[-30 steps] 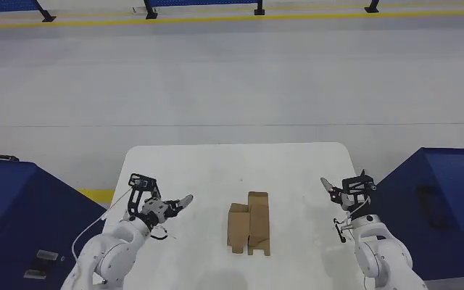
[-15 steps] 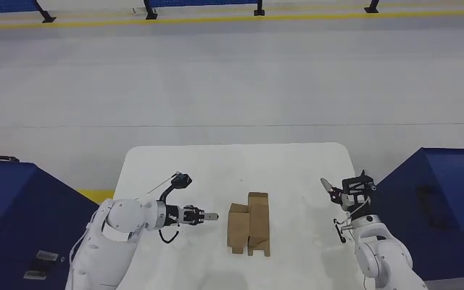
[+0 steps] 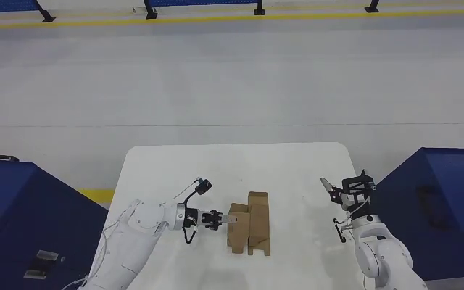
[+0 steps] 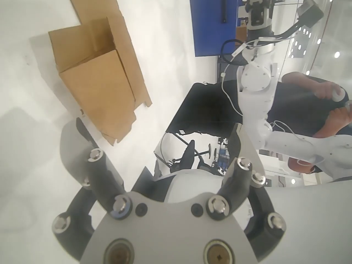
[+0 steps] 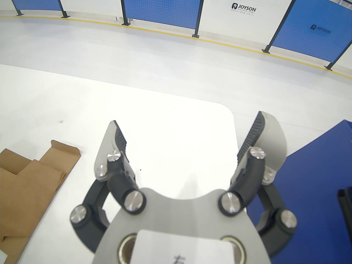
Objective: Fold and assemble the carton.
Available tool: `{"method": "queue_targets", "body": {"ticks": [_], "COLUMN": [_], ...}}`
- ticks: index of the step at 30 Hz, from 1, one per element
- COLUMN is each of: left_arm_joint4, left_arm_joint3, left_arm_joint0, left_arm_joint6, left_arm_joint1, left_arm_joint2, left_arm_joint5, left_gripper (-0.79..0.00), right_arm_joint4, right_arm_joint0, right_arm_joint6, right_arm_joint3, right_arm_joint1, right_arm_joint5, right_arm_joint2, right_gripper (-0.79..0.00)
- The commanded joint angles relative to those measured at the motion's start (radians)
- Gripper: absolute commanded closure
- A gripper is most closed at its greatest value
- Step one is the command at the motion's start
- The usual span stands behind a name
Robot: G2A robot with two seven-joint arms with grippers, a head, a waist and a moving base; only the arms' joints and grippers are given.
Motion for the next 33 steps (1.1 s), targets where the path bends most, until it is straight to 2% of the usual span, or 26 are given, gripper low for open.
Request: {"method": "queue_targets", "body": {"ticks": [1, 8, 16, 18, 19, 20, 21, 22, 23, 25, 26, 33], "left_arm_joint4": [-0.011, 0.04, 0.061, 0.052, 0.049, 0.05, 0.046, 0.029, 0.003, -0.034, -0.044, -0.124], "left_arm_joint3": [0.054, 0.165, 0.251, 0.275, 0.287, 0.301, 0.316, 0.329, 0.346, 0.379, 0.394, 0.47], "left_arm_joint0": [-0.036, -0.116, -0.177, -0.192, -0.199, -0.207, -0.213, -0.22, -0.226, -0.245, -0.253, -0.287], "left_arm_joint6": [-0.004, 0.025, 0.06, 0.065, 0.07, 0.076, 0.075, 0.066, 0.049, 0.022, 0.019, -0.015], "left_arm_joint1": [-0.011, -0.046, -0.077, -0.084, -0.088, -0.092, -0.097, -0.102, -0.107, -0.115, -0.118, -0.141], "left_arm_joint2": [0.044, 0.167, 0.247, 0.259, 0.265, 0.273, 0.281, 0.287, 0.29, 0.295, 0.298, 0.311], "left_arm_joint5": [-0.003, -0.007, 0.002, 0.001, 0.001, 0.001, 0.003, 0.002, 0.002, -0.006, -0.012, -0.06], "left_gripper": [-0.785, -0.785, -0.776, -0.711, -0.653, -0.563, -0.391, -0.366, -0.305, -0.126, 0.0, 0.0], "right_arm_joint4": [0.0, 0.0, 0.0, 0.0, 0.0, 0.0, 0.0, 0.0, 0.0, 0.0, 0.0, 0.0], "right_arm_joint0": [0.0, 0.0, 0.0, 0.0, 0.0, 0.0, 0.0, 0.0, 0.0, 0.0, 0.0, 0.0], "right_arm_joint6": [0.0, 0.0, 0.0, 0.0, 0.0, 0.0, 0.0, 0.0, 0.0, 0.0, 0.0, 0.0], "right_arm_joint3": [0.0, 0.0, 0.0, 0.0, 0.0, 0.0, 0.0, 0.0, 0.0, 0.0, 0.0, 0.0], "right_arm_joint1": [0.0, 0.0, 0.0, 0.0, 0.0, 0.0, 0.0, 0.0, 0.0, 0.0, 0.0, 0.0], "right_arm_joint5": [0.0, 0.0, 0.0, 0.0, 0.0, 0.0, 0.0, 0.0, 0.0, 0.0, 0.0, 0.0], "right_arm_joint2": [0.0, 0.0, 0.0, 0.0, 0.0, 0.0, 0.0, 0.0, 0.0, 0.0, 0.0, 0.0], "right_gripper": [-0.785, -0.785, -0.785, -0.785, -0.785, -0.785, -0.785, -0.785, -0.785, -0.785, -0.785, -0.785]}}
